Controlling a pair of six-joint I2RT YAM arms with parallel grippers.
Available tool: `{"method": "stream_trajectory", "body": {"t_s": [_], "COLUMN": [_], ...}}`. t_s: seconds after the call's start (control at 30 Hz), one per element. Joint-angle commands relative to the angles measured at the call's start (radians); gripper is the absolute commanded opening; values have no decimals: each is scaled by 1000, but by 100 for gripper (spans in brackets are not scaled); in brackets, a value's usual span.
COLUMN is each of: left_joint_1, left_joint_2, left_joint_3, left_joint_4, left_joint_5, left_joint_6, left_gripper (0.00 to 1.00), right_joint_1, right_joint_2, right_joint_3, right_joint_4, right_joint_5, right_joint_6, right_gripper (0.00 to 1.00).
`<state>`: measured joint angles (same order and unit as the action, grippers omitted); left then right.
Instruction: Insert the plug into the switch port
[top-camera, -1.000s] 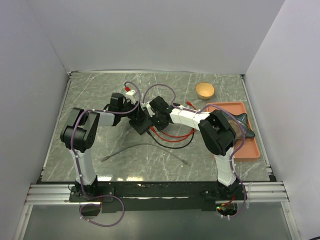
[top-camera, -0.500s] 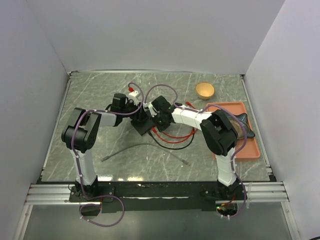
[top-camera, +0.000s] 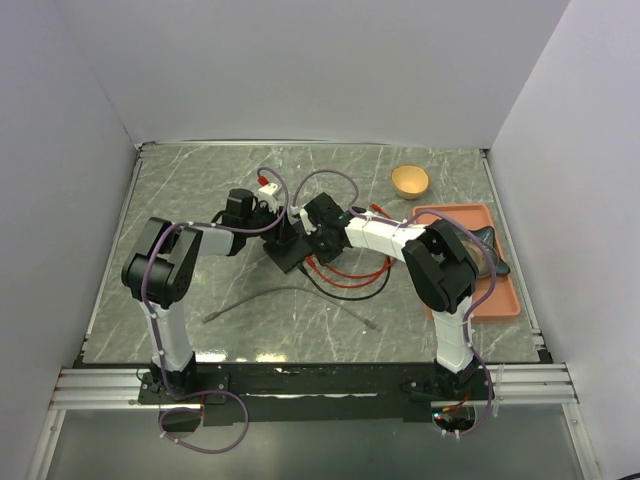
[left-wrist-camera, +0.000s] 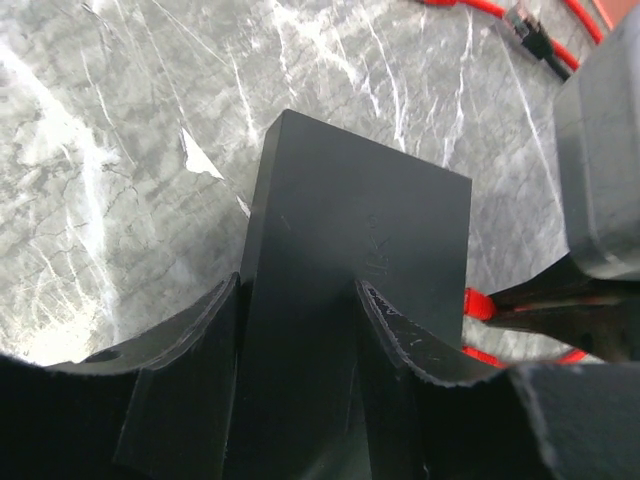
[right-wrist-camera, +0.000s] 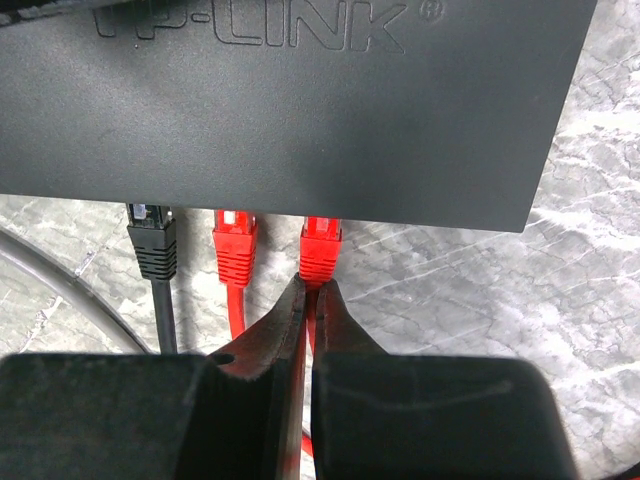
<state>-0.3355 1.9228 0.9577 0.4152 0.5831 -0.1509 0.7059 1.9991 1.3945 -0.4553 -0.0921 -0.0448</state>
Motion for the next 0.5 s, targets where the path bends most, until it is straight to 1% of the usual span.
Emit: {"method": "stream_trajectory", "body": {"t_s": [0.0, 0.13, 0.17, 0.23, 0.27, 0.33, 0.37, 0.4, 0.43, 0.47], "left_joint_1": [-151, -76, -62, -24, -10, 25, 35, 42, 55, 58], "left_joint_2": [-62, -80, -90, -125, -139, -186, -203, -237, -257, -277], "left_joint_3": [-28, -7, -2, 15, 22, 45, 58, 82, 90, 96], "left_joint_4": [-121, -136, -145, -180, -197, -237, -259, -280, -312, -325], "left_joint_5": [410, 339, 289, 224, 157, 78, 4, -38, -72, -107], "left_joint_6": [-208, -242, -249, -262, -271, -285, -294, -299, -303, -312], "left_gripper": [45, 54, 58, 64, 70, 75, 79, 82, 84, 89], "right_joint_1": [9, 10, 10, 10, 9, 9, 9, 10, 10, 10], "right_joint_2": [-57, -63, -68, -68, -69, -69, -72, -74, -85, -92], "right_joint_3": [106, 84, 80, 74, 72, 75, 74, 67, 61, 57], "right_joint_4": [669, 636, 629, 606, 593, 558, 549, 541, 524, 518], "right_joint_5": [-41, -37, -40, -46, -46, -52, -51, -51, -49, -35], "right_joint_6": [23, 39, 43, 43, 72, 80, 86, 91, 98, 111], "right_gripper": [0, 0, 0, 0, 0, 0, 0, 2, 7, 12]}}
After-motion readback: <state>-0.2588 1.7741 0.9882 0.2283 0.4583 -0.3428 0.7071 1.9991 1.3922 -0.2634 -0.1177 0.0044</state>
